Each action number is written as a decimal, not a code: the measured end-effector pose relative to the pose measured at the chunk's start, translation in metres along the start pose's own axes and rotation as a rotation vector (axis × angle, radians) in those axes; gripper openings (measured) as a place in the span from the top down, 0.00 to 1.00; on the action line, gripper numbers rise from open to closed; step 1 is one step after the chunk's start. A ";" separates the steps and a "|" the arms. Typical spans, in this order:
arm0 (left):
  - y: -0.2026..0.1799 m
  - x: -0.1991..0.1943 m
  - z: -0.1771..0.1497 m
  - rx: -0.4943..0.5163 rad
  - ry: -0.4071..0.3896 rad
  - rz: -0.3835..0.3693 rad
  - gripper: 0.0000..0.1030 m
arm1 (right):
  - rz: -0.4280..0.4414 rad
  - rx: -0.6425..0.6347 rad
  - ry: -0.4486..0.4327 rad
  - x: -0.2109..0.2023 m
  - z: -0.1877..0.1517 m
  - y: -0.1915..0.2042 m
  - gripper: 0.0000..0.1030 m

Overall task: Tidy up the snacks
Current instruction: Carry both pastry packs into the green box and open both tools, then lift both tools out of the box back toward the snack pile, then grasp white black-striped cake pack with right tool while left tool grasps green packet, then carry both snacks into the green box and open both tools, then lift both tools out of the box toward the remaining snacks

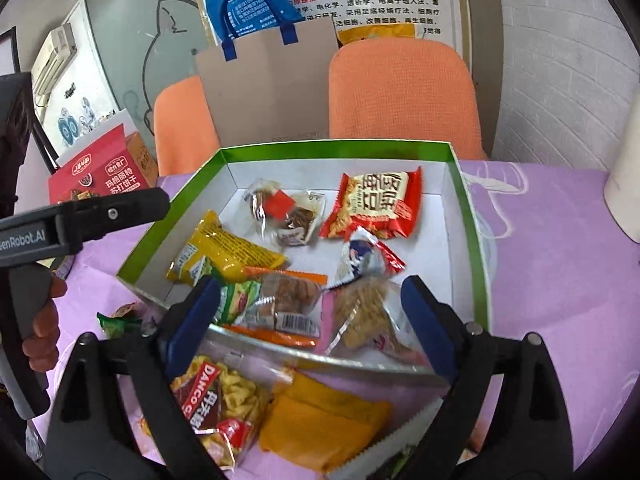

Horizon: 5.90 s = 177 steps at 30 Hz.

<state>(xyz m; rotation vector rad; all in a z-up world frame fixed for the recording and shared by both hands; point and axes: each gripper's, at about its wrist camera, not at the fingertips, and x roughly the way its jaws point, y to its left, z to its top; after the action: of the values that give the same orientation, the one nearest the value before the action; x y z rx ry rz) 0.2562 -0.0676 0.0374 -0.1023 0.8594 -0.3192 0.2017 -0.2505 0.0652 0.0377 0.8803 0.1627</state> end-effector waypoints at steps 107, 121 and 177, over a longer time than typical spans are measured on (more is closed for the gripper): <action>0.074 -0.047 -0.152 -0.086 0.176 0.002 0.39 | -0.051 -0.001 0.174 -0.089 -0.177 0.041 0.36; 0.058 -0.082 -0.154 -0.023 0.118 -0.020 0.67 | 0.018 0.044 0.084 -0.112 -0.161 0.036 0.64; -0.044 -0.036 -0.017 0.071 -0.084 0.039 0.04 | -0.022 0.062 -0.143 -0.078 -0.016 -0.035 0.12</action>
<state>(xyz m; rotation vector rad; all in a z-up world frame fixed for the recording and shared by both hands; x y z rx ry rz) 0.2109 -0.0968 0.0623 -0.0324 0.7649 -0.3067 0.1448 -0.2977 0.1108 0.0966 0.7427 0.1105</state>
